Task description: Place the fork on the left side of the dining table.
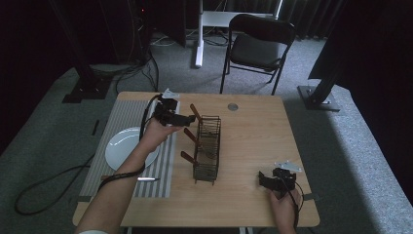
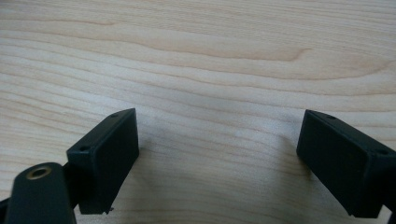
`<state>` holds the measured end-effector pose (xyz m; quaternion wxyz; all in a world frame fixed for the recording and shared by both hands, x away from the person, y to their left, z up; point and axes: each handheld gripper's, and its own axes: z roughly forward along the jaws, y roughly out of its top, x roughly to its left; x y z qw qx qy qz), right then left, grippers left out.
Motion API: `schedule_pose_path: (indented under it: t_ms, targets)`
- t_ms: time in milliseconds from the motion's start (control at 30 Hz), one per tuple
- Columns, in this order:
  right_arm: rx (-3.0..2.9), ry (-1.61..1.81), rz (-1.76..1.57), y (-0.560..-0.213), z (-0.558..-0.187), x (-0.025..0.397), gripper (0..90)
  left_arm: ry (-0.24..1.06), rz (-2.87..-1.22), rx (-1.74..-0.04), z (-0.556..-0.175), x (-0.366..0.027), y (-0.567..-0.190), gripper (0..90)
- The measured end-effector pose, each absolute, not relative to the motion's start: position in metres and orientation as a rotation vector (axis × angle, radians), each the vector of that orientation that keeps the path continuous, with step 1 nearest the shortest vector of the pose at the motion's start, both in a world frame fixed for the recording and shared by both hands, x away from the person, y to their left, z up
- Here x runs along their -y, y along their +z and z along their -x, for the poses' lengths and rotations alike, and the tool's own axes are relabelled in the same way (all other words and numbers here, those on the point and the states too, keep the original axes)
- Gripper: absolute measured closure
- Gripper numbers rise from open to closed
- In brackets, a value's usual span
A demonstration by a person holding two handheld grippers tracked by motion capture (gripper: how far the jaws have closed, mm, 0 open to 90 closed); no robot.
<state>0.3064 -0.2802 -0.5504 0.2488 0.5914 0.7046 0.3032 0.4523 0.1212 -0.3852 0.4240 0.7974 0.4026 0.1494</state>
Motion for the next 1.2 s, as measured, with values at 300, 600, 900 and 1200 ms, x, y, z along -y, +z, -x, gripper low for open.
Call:
schedule_pose_path:
  t_ms: [300,600,900,1200]
  targets:
    - [-1.919,0.826,-1.612,-0.550,-0.306,0.280,12.5,0.337,-2.008,-1.039,-0.468,-0.111,-0.396,7.2]
    - [-1.921,0.826,-1.610,-0.550,-0.306,0.280,12.6,0.235,-1.959,-1.060,-0.481,-0.109,-0.405,25.8]
    - [-1.921,0.827,-1.609,-0.550,-0.306,0.280,12.7,0.192,-1.925,-1.046,-0.484,-0.109,-0.407,52.9]
    - [-1.920,0.830,-1.609,-0.550,-0.305,0.280,12.7,0.145,-1.899,-1.035,-0.481,-0.107,-0.406,74.9]
